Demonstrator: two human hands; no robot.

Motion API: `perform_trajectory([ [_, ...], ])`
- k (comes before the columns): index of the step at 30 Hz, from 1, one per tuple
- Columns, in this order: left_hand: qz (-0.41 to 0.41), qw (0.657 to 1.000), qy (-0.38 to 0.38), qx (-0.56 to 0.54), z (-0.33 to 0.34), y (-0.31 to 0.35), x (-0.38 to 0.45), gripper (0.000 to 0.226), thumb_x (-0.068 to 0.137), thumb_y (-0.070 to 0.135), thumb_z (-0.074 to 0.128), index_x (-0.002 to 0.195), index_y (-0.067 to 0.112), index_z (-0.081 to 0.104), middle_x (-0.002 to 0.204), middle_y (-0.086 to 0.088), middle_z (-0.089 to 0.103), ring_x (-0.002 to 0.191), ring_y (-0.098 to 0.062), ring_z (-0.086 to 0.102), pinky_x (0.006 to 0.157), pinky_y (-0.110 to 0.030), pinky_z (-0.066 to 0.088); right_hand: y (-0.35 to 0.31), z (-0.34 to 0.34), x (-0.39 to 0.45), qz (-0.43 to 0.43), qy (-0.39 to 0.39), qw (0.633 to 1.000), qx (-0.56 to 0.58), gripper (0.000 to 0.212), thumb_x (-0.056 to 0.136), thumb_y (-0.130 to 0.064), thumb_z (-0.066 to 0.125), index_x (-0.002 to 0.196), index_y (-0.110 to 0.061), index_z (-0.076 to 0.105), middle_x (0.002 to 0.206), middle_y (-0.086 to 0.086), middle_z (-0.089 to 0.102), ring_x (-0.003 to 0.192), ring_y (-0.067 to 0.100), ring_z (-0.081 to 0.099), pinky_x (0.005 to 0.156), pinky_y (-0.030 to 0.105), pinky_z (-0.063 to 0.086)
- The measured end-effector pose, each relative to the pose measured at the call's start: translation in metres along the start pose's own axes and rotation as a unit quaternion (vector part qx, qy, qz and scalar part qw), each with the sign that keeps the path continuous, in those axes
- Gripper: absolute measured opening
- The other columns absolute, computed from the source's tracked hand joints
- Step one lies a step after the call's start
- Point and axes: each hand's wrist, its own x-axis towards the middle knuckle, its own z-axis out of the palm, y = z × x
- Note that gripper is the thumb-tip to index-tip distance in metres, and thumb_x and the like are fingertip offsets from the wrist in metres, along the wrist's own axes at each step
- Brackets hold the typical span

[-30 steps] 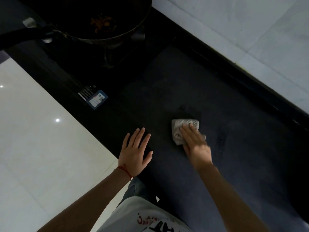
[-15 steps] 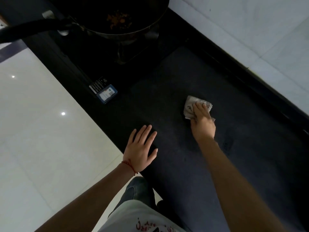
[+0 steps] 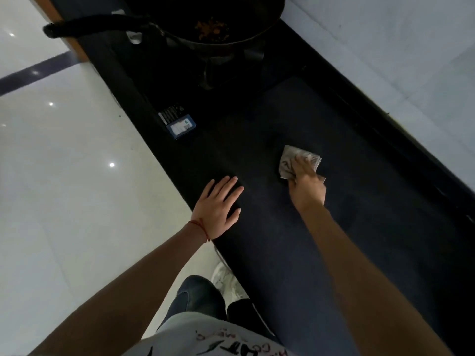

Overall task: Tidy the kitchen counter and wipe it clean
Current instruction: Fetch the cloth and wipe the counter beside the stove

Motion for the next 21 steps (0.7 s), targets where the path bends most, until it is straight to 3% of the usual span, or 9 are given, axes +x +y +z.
perform_trajectory([
  [4, -0.082, 0.996, -0.024, 0.014, -0.005, 0.008, -0.005, 0.050, 0.084, 0.038, 0.036, 0.122, 0.014, 0.057, 0.130, -0.011, 0.058, 0.121, -0.027, 0.056, 0.100, -0.046, 0.044, 0.008, 0.017, -0.040, -0.080, 0.052, 0.995, 0.036, 0.048, 0.085, -0.003, 0.054, 0.132, -0.014, 0.050, 0.144, 0.002, 0.044, 0.134, 0.022, 0.041, 0.094, 0.042, 0.047],
  [7, -0.127, 0.991, -0.027, 0.001, -0.001, 0.011, -0.024, 0.051, 0.083, 0.038, 0.035, 0.122, 0.013, 0.058, 0.129, -0.012, 0.059, 0.119, -0.029, 0.057, 0.098, -0.047, 0.046, 0.012, 0.027, -0.057, -0.145, 0.083, 0.986, 0.017, 0.045, 0.073, 0.000, 0.068, 0.118, -0.010, 0.064, 0.126, 0.007, 0.062, 0.116, 0.027, 0.059, 0.071, 0.041, 0.056],
  [10, -0.158, 0.986, -0.016, -0.051, 0.003, 0.006, -0.062, 0.053, 0.083, 0.040, 0.036, 0.123, 0.012, 0.056, 0.131, -0.014, 0.058, 0.120, -0.031, 0.056, 0.095, -0.048, 0.047, 0.013, 0.026, -0.063, -0.166, 0.084, 0.983, 0.001, 0.038, 0.072, -0.005, 0.072, 0.109, -0.010, 0.068, 0.111, 0.011, 0.070, 0.096, 0.032, 0.069, 0.060, 0.040, 0.057],
  [13, -0.233, 0.965, -0.017, -0.121, 0.009, -0.009, -0.119, 0.059, 0.083, 0.044, 0.036, 0.130, 0.011, 0.048, 0.136, -0.017, 0.052, 0.123, -0.035, 0.053, 0.095, -0.047, 0.047, -0.010, 0.016, -0.072, -0.159, 0.078, 0.981, 0.081, 0.032, 0.081, -0.014, 0.066, 0.112, -0.009, 0.064, 0.105, 0.009, 0.071, 0.088, 0.025, 0.069, 0.067, 0.036, 0.055],
  [15, -0.327, 0.928, -0.034, -0.176, 0.017, -0.025, -0.160, 0.059, 0.087, 0.045, 0.038, 0.137, 0.011, 0.040, 0.144, -0.015, 0.042, 0.132, -0.032, 0.042, 0.103, -0.045, 0.040, -0.038, 0.018, -0.086, -0.187, 0.075, 0.961, 0.192, 0.035, 0.083, -0.019, 0.063, 0.117, -0.009, 0.061, 0.114, 0.000, 0.066, 0.099, 0.008, 0.062, 0.082, 0.026, 0.053],
  [17, -0.414, 0.881, -0.068, -0.219, 0.027, -0.042, -0.203, 0.055, 0.092, 0.038, 0.045, 0.139, 0.012, 0.037, 0.147, -0.013, 0.037, 0.135, -0.028, 0.036, 0.109, -0.041, 0.035, -0.070, 0.030, -0.102, -0.207, 0.058, 0.942, 0.258, 0.036, 0.083, -0.023, 0.059, 0.117, -0.010, 0.061, 0.115, -0.001, 0.065, 0.102, 0.005, 0.060, 0.089, 0.022, 0.051],
  [21, -0.511, 0.813, -0.097, -0.261, 0.038, -0.079, -0.274, 0.046, 0.093, 0.031, 0.047, 0.134, 0.010, 0.044, 0.139, -0.011, 0.047, 0.128, -0.027, 0.044, 0.107, -0.036, 0.037, -0.140, 0.070, -0.118, -0.269, -0.012, 0.918, 0.290, 0.034, 0.079, -0.007, 0.061, 0.112, -0.002, 0.064, 0.111, 0.002, 0.066, 0.100, 0.006, 0.060, 0.090, 0.023, 0.049],
])
